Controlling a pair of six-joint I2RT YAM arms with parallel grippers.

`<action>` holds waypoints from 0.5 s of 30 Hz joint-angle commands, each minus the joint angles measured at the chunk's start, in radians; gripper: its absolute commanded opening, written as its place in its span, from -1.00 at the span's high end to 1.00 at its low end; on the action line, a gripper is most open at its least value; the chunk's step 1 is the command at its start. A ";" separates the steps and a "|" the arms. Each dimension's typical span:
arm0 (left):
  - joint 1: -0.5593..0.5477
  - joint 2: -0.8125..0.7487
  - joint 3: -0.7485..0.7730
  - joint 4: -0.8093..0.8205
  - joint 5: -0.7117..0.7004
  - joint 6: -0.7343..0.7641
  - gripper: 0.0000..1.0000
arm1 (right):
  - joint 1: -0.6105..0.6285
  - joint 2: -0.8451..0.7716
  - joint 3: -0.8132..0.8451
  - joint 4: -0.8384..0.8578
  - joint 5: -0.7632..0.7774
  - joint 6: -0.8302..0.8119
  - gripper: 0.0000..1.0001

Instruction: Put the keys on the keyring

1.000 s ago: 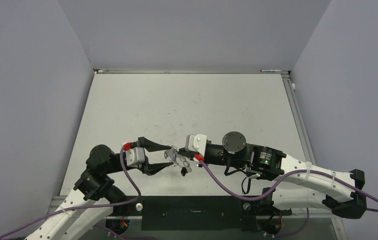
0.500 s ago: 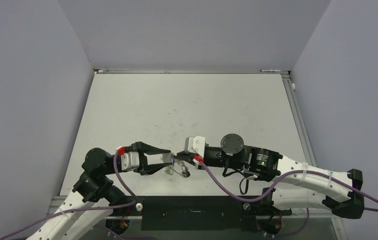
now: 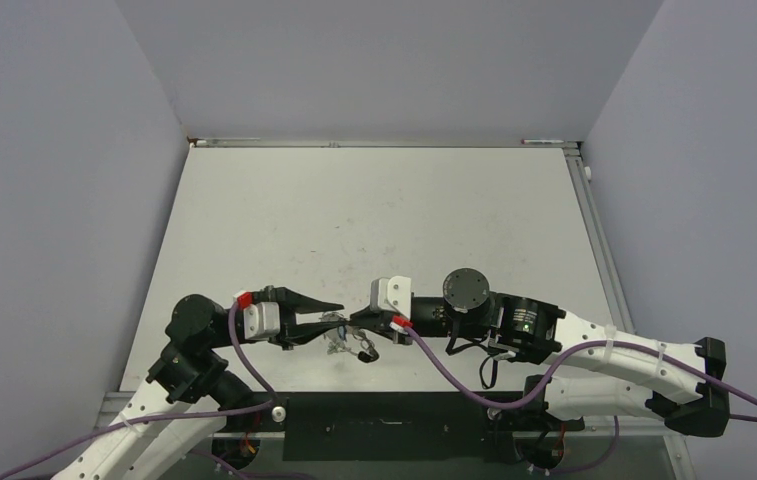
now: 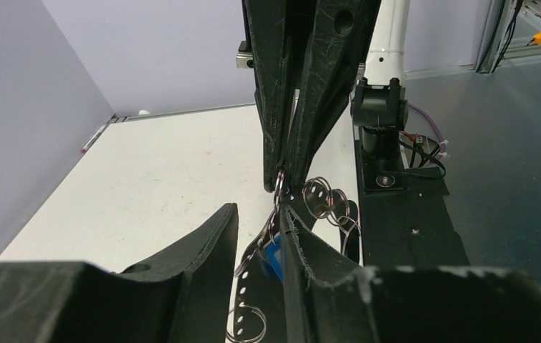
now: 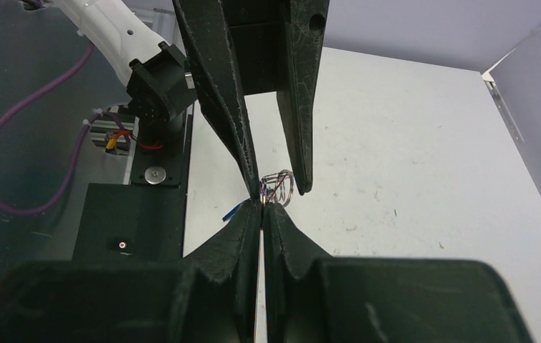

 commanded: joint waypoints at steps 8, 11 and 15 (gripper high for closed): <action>0.004 0.016 0.007 0.048 0.016 -0.022 0.87 | 0.007 0.002 0.032 0.113 -0.054 0.000 0.90; 0.004 0.015 0.003 0.056 0.017 -0.029 0.87 | 0.006 0.007 0.034 0.118 -0.053 0.000 0.90; 0.004 0.015 0.001 0.062 0.025 -0.033 0.85 | 0.006 0.011 0.033 0.132 -0.054 0.002 0.90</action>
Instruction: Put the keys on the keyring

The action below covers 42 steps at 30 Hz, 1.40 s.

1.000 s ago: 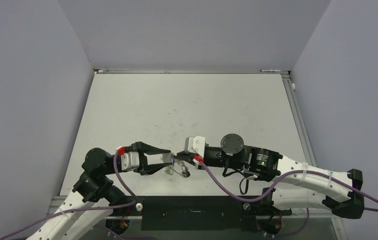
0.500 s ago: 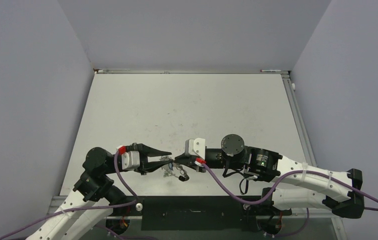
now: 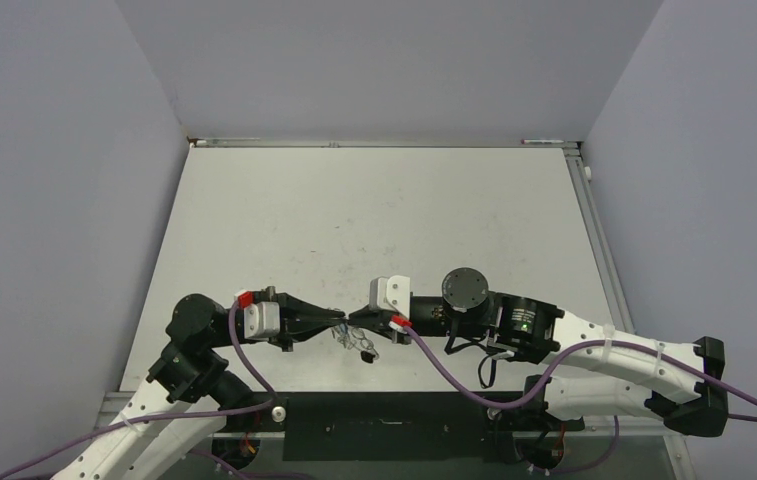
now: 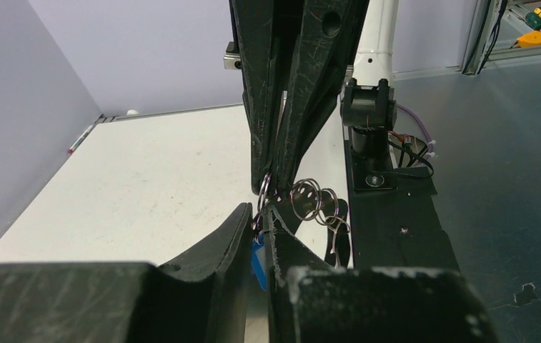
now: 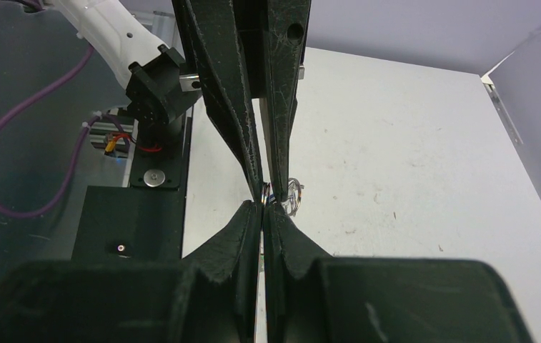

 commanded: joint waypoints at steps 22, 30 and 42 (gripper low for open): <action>0.002 0.035 0.054 -0.079 -0.130 0.056 1.00 | 0.008 0.013 0.138 -0.153 0.074 -0.045 -0.06; 0.002 0.065 0.066 -0.122 -0.138 0.061 1.00 | 0.007 0.110 0.293 -0.384 0.163 -0.105 0.04; -0.001 0.079 0.071 -0.134 -0.139 0.057 1.00 | 0.007 0.272 0.409 -0.504 0.201 -0.136 0.37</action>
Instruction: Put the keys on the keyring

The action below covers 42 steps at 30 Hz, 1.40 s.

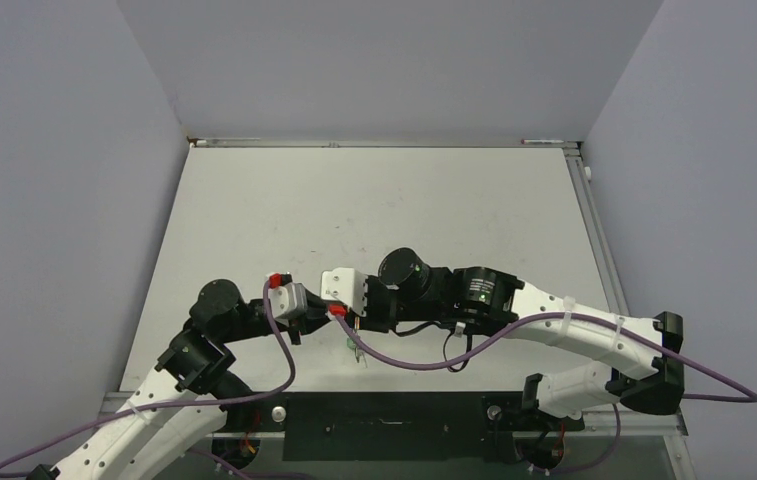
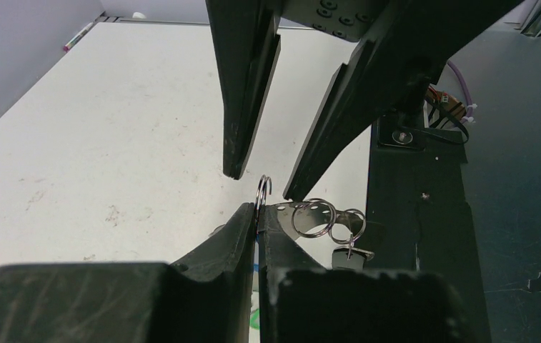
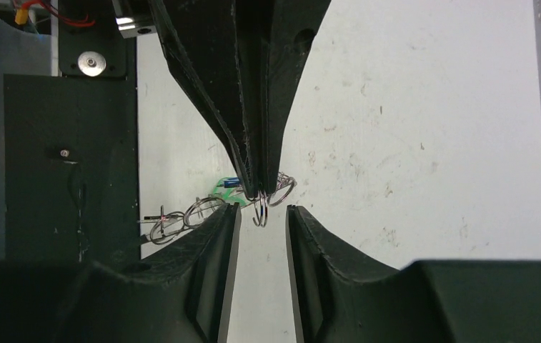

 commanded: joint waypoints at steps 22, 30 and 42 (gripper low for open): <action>-0.007 -0.006 0.063 0.033 -0.008 0.009 1.00 | 0.007 0.037 0.068 0.004 0.032 -0.025 0.52; -0.007 -0.010 0.063 0.031 -0.014 0.009 1.00 | 0.006 0.059 0.069 0.003 0.016 -0.030 0.77; -0.005 -0.056 0.053 0.050 -0.067 0.002 0.50 | 0.002 -0.012 -0.018 0.134 0.012 -0.039 0.90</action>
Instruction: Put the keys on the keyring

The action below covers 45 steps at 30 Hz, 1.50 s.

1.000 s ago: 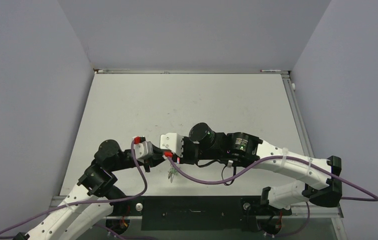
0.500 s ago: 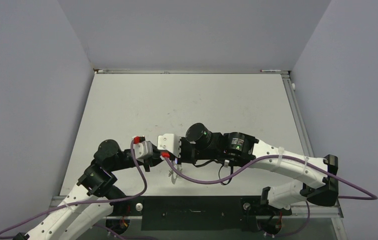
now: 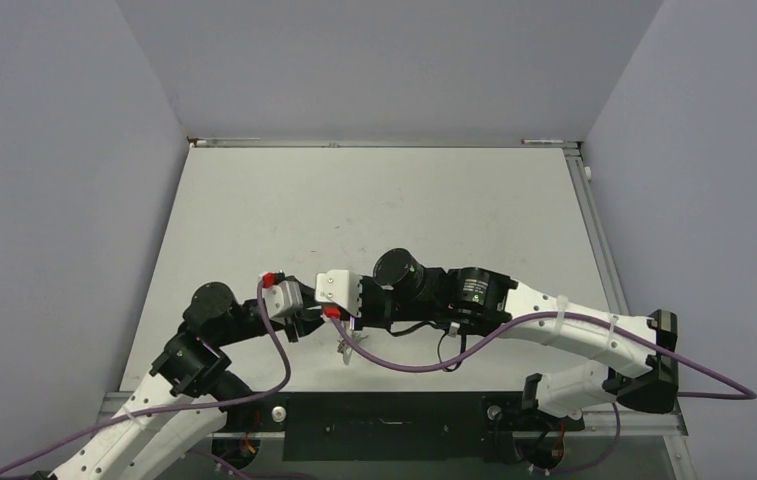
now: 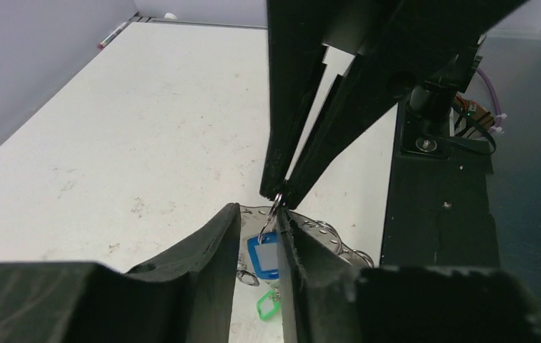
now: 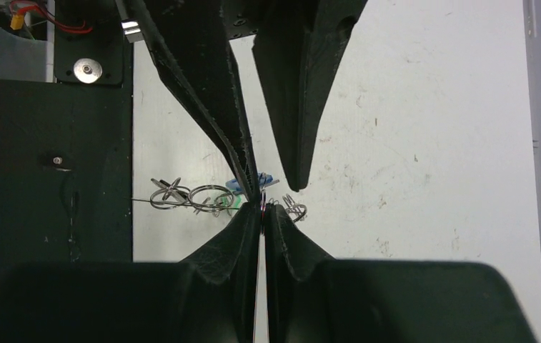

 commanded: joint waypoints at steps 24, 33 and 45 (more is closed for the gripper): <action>0.026 -0.166 -0.010 0.247 0.084 -0.088 0.10 | 0.003 -0.428 -0.446 0.724 -0.015 0.044 0.90; 0.028 -0.181 -0.019 0.284 0.122 -0.127 0.10 | 0.004 -0.544 -0.727 1.168 -0.022 0.119 0.90; 0.032 -0.190 -0.016 0.277 0.101 -0.125 0.16 | 0.003 -0.534 -0.910 1.603 -0.050 0.187 0.90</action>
